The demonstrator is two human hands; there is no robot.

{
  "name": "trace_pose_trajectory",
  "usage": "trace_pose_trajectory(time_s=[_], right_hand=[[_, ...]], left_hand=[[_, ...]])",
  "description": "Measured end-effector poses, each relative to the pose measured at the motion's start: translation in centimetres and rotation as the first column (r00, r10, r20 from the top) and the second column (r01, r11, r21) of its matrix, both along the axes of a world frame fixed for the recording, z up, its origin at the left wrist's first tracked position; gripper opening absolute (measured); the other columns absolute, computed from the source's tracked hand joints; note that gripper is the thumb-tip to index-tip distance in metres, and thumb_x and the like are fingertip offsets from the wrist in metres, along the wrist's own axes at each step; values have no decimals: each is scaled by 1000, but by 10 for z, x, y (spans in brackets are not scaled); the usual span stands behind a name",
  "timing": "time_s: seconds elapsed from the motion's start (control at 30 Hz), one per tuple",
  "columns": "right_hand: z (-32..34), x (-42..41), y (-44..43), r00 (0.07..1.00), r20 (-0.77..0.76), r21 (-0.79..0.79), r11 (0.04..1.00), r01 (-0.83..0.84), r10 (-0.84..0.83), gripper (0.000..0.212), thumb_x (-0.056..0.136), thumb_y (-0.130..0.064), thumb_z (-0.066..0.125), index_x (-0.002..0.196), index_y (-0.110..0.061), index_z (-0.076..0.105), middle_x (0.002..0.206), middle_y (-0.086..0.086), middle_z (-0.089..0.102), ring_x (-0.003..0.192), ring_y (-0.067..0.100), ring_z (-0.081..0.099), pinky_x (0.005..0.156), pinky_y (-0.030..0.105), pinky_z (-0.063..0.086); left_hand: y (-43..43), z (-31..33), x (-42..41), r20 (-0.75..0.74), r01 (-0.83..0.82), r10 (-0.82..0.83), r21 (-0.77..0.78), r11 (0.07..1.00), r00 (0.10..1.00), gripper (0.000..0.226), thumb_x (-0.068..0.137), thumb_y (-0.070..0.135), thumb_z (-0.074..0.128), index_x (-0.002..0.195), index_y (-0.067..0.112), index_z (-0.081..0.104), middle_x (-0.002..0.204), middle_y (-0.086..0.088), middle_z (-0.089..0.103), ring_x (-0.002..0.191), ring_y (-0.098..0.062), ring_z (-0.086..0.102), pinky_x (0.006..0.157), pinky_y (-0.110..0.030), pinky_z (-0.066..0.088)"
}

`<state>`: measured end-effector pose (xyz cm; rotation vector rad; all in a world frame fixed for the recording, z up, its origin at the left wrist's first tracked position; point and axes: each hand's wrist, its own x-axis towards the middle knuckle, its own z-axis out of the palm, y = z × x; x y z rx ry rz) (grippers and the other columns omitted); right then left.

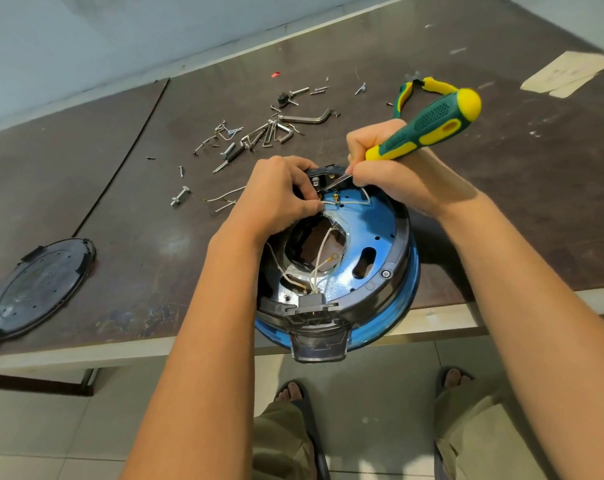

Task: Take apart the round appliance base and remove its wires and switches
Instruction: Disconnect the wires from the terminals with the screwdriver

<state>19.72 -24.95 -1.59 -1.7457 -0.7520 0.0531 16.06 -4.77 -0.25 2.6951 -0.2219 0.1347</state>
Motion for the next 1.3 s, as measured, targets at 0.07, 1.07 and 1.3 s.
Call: trace_pose_trajectory(time_s=[0.07, 1.07, 1.3], right_hand=[[2, 1, 2, 1000, 9, -9, 1000, -11, 11, 29, 79, 4, 60, 58, -9, 45, 62, 17, 42, 63, 26, 43, 58, 39, 36], [-4, 4, 6, 993, -108, 107, 993, 49, -37, 34, 74, 3, 58, 55, -16, 38, 56, 3, 33, 58, 18, 35, 56, 28, 33], [3, 8, -4, 987, -38, -100, 982, -160, 157, 26, 81, 5, 58, 62, -12, 48, 63, 6, 44, 62, 13, 41, 55, 27, 33]], left_hand=[[-1, 0, 0, -2, 5, -5, 2, 1000, 1000, 6, 74, 16, 83, 72, 19, 78, 116, 11, 61, 101, -2, 55, 76, 1, 36], [0, 0, 0, 2, 0, 0, -14, 1000, 1000, 7, 73, 16, 84, 71, 18, 78, 111, 15, 58, 99, 0, 52, 72, 8, 31], [1, 0, 1, 4, -13, 13, -7, 1000, 1000, 7, 72, 16, 84, 71, 19, 78, 111, 16, 58, 100, -1, 53, 72, 8, 29]])
